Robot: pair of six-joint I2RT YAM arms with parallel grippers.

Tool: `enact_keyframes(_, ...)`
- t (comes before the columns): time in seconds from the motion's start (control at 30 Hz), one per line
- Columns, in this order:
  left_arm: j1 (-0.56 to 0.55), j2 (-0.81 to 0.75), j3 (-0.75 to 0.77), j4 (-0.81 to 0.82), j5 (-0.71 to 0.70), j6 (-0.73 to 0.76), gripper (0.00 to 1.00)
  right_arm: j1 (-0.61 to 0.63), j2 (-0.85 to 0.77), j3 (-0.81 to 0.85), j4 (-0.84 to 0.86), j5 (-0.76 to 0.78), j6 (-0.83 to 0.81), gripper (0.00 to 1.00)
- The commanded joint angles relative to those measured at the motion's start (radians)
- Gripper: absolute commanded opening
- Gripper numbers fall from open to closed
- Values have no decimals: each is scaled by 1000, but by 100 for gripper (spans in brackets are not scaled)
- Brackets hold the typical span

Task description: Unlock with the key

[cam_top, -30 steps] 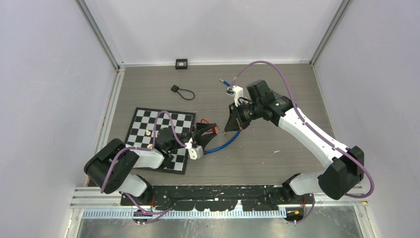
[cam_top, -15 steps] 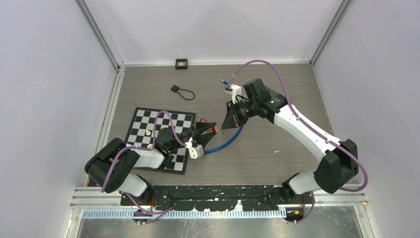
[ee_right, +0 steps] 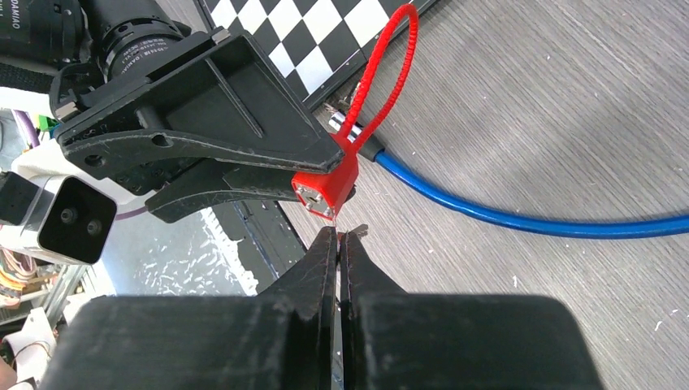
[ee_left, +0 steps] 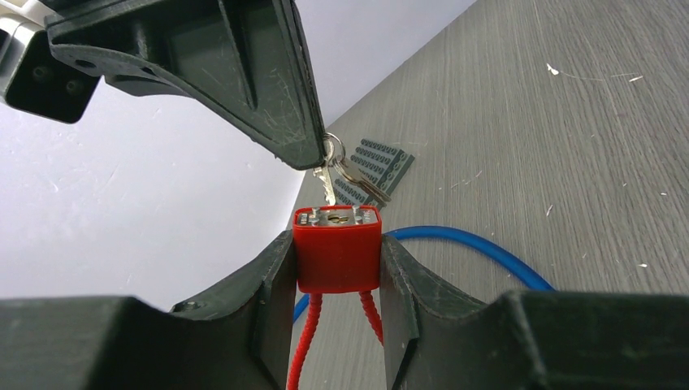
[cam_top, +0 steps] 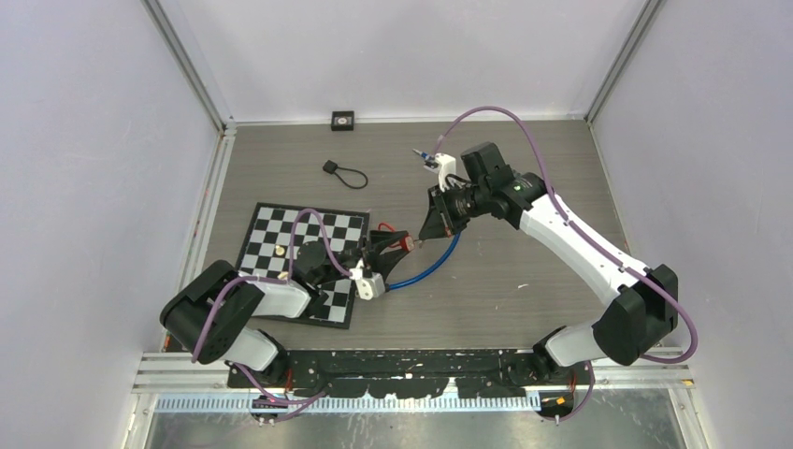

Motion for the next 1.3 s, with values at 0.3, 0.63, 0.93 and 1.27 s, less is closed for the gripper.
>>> enact_keyframes(0.3, -1, 12, 27, 71, -28, -6, 0, 18, -39, 41, -4, -17, 11, 0)
enact_keyframes(0.63, -1, 8, 33, 49, -41, -17, 0, 38, -2, 48, 28, 32, 41, 0)
enact_keyframes(0.93, -1, 1, 36, 39, -44, -33, 0, 43, 13, 51, 46, 55, 55, 1)
enact_keyframes(1.27, -1, -3, 36, 30, -44, -38, 0, 52, 26, 51, 58, 69, 61, 0)
